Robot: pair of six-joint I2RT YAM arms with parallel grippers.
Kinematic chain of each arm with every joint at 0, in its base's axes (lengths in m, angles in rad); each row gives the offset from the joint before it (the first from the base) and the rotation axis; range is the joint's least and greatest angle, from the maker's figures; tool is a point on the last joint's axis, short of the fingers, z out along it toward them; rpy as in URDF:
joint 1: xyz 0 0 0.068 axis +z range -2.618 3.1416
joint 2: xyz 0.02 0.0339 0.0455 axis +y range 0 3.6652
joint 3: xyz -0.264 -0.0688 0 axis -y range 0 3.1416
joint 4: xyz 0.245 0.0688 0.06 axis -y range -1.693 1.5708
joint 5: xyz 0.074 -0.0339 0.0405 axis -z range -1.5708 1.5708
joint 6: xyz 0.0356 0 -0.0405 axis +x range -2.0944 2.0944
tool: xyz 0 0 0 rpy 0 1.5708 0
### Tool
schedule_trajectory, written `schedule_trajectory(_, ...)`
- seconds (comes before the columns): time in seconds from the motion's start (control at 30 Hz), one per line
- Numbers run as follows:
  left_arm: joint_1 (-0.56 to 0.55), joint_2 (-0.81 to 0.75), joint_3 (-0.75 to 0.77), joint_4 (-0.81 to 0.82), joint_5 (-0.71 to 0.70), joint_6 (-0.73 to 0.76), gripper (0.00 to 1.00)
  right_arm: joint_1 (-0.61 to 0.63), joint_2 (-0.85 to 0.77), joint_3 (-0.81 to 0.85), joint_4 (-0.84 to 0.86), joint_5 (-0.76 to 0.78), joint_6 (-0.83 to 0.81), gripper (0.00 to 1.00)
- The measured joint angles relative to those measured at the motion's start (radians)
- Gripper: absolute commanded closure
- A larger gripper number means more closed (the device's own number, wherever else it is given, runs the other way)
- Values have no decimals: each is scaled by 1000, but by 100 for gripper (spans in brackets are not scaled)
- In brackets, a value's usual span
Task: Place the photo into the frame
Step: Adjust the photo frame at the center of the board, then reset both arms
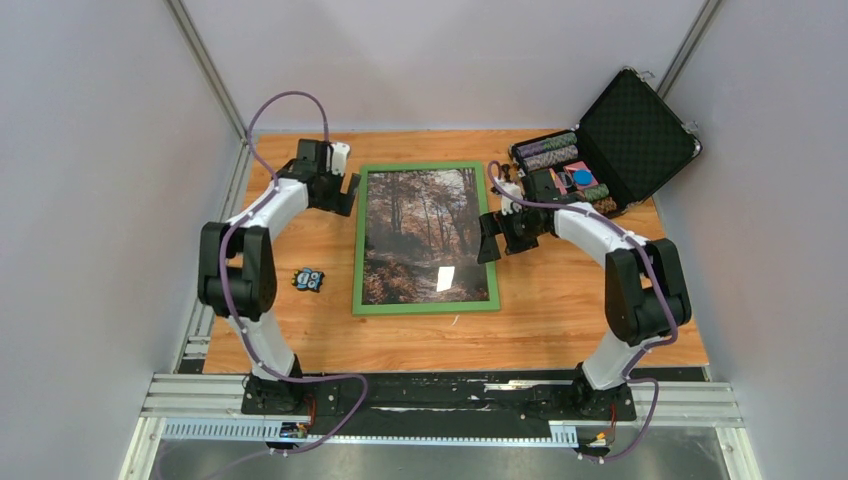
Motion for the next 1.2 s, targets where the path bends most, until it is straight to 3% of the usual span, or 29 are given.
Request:
schedule_trajectory(0.27,16,-267,-169,177,-14,-19,0,-3,-75,24,57,93,-9,6)
schedule_trajectory(0.53,39,-318,-307,301,21,-55,0,-24,-74,58,113,190,-7,1)
schedule_trajectory(0.73,93,-392,-387,367,37,-89,0,-90,-74,96,165,257,35,0)
schedule_trajectory(0.97,122,-584,-446,444,61,-100,0,-185,-85,97,180,286,75,0)
schedule_trajectory(1.2,157,-747,-455,406,90,-106,0,-286,-245,56,181,285,108,0)
